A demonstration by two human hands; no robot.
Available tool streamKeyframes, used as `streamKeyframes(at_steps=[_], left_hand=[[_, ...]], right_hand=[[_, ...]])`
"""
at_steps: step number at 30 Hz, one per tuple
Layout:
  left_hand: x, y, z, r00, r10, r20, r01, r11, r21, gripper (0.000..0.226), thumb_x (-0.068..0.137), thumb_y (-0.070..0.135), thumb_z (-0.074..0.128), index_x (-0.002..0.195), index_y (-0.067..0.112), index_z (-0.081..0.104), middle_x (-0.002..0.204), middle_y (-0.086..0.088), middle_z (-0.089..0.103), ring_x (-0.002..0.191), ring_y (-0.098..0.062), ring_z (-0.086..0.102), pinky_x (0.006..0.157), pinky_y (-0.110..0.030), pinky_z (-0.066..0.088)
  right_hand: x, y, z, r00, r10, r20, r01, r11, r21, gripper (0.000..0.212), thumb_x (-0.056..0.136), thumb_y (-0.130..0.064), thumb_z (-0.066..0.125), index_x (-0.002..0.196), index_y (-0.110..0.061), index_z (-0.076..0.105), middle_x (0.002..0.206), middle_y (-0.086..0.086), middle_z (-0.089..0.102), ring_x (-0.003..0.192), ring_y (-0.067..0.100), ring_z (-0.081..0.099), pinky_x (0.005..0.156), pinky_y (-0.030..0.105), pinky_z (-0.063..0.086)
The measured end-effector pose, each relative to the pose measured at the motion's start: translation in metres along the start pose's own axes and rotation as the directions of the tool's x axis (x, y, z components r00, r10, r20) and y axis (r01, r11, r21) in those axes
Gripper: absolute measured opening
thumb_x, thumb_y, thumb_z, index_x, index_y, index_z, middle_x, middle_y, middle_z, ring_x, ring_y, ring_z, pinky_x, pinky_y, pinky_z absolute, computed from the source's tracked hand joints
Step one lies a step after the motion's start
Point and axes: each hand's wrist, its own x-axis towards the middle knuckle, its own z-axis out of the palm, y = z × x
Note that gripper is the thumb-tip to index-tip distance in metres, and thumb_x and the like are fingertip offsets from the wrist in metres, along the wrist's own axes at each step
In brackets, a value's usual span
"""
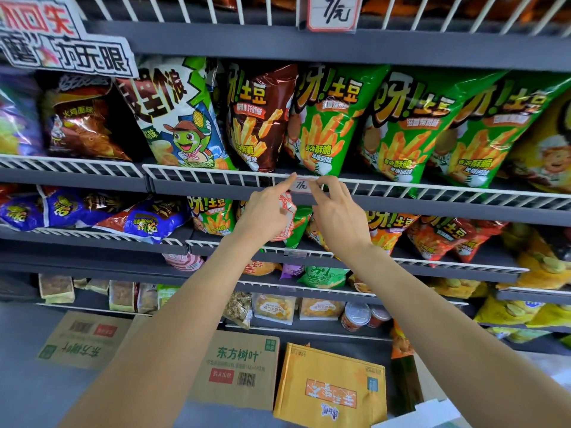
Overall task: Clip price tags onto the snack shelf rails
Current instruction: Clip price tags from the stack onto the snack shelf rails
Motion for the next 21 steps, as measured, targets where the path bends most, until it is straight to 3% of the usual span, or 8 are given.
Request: streamKeyframes(at_steps=[2, 4, 6, 10, 14, 16, 18, 21], left_hand=[[0.002, 0.0, -0.003, 1.0, 0.005, 0.015, -0.005, 1.0, -0.013, 0.072, 0.088, -0.001, 0.05, 0.146, 0.036, 0.027, 0.116, -0.014, 0.058, 0.077, -0.025, 0.054, 0.074, -0.038, 0.047], [0.003, 0.0, -0.006, 0.999, -0.001, 0.034, 0.002, 0.999, -0.037, 0.07, 0.088, 0.0, 0.05, 0.146, 0.034, 0.028, 0.136, -0.012, 0.049, 0.106, -0.033, 0.054, 0.088, -0.036, 0.041], [0.0, 0.002, -0.004, 1.0, -0.005, 0.009, 0.006, 0.992, -0.128, 0.066, 0.09, 0.004, 0.052, 0.145, 0.032, 0.03, 0.145, -0.006, 0.042, 0.125, -0.03, 0.044, 0.099, -0.033, 0.035], [-0.013, 0.024, 0.006, 0.999, -0.023, -0.042, 0.003, 0.907, -0.421, 0.048, 0.088, 0.017, 0.06, 0.133, 0.023, 0.042, 0.128, -0.003, 0.056, 0.117, -0.023, 0.053, 0.098, -0.04, 0.044], [-0.028, 0.061, 0.019, 1.0, -0.004, -0.02, -0.008, 0.834, -0.551, 0.023, 0.089, 0.022, 0.061, 0.107, 0.007, 0.06, 0.102, -0.007, 0.066, 0.095, -0.024, 0.062, 0.077, -0.033, 0.051], [-0.038, 0.079, 0.03, 1.0, 0.02, -0.013, -0.024, 0.779, -0.626, 0.021, 0.089, 0.022, 0.061, 0.097, 0.003, 0.061, 0.096, -0.015, 0.067, 0.091, -0.032, 0.063, 0.08, -0.042, 0.052], [-0.046, 0.1, 0.042, 0.999, 0.03, 0.024, -0.006, 0.738, -0.675, 0.012, 0.089, 0.02, 0.061, 0.093, 0.009, 0.062, 0.096, -0.013, 0.069, 0.093, -0.032, 0.064, 0.085, -0.047, 0.052], [-0.059, 0.142, 0.066, 0.996, 0.031, 0.08, 0.037, 0.681, -0.732, 0.003, 0.09, 0.018, 0.06, 0.092, 0.019, 0.062, 0.094, -0.002, 0.07, 0.09, -0.021, 0.066, 0.082, -0.036, 0.053]], right_hand=[[0.0, -0.001, -0.004, 0.997, 0.024, 0.067, -0.028, 0.998, 0.064, 0.053, 0.089, -0.003, 0.053, 0.14, -0.01, 0.038, 0.136, 0.007, 0.038, 0.121, 0.024, 0.04, 0.066, 0.036, 0.052], [-0.002, -0.001, -0.012, 0.991, 0.04, 0.129, -0.066, 0.976, 0.208, 0.05, 0.094, -0.009, 0.046, 0.143, -0.012, 0.033, 0.138, 0.006, 0.037, 0.122, 0.023, 0.04, 0.081, 0.036, 0.048], [-0.005, -0.002, -0.023, 0.978, 0.075, 0.196, -0.148, 0.906, 0.396, 0.047, 0.095, -0.013, 0.047, 0.142, -0.013, 0.037, 0.133, 0.008, 0.044, 0.115, 0.025, 0.048, 0.089, 0.034, 0.043], [-0.023, 0.001, -0.055, 0.943, 0.218, 0.25, -0.325, 0.761, 0.561, 0.032, 0.091, -0.031, 0.057, 0.117, -0.012, 0.06, 0.103, 0.004, 0.062, 0.089, 0.019, 0.059, 0.076, 0.028, 0.043], [-0.05, 0.021, -0.084, 0.898, 0.39, 0.202, -0.427, 0.671, 0.606, 0.036, 0.08, -0.04, 0.069, 0.093, -0.008, 0.059, 0.075, -0.004, 0.059, 0.064, 0.006, 0.052, 0.056, 0.014, 0.041], [-0.066, 0.035, -0.097, 0.878, 0.442, 0.183, -0.455, 0.653, 0.605, 0.035, 0.077, -0.039, 0.073, 0.084, -0.009, 0.056, 0.067, -0.005, 0.055, 0.059, 0.006, 0.049, 0.054, 0.017, 0.039], [-0.083, 0.051, -0.108, 0.868, 0.468, 0.169, -0.467, 0.649, 0.601, 0.035, 0.075, -0.038, 0.075, 0.079, -0.01, 0.055, 0.065, -0.003, 0.054, 0.057, 0.008, 0.047, 0.052, 0.016, 0.037], [-0.11, 0.084, -0.125, 0.856, 0.499, 0.131, -0.471, 0.651, 0.595, 0.031, 0.076, -0.035, 0.075, 0.077, -0.01, 0.057, 0.064, -0.003, 0.055, 0.056, 0.007, 0.047, 0.05, 0.014, 0.036]])
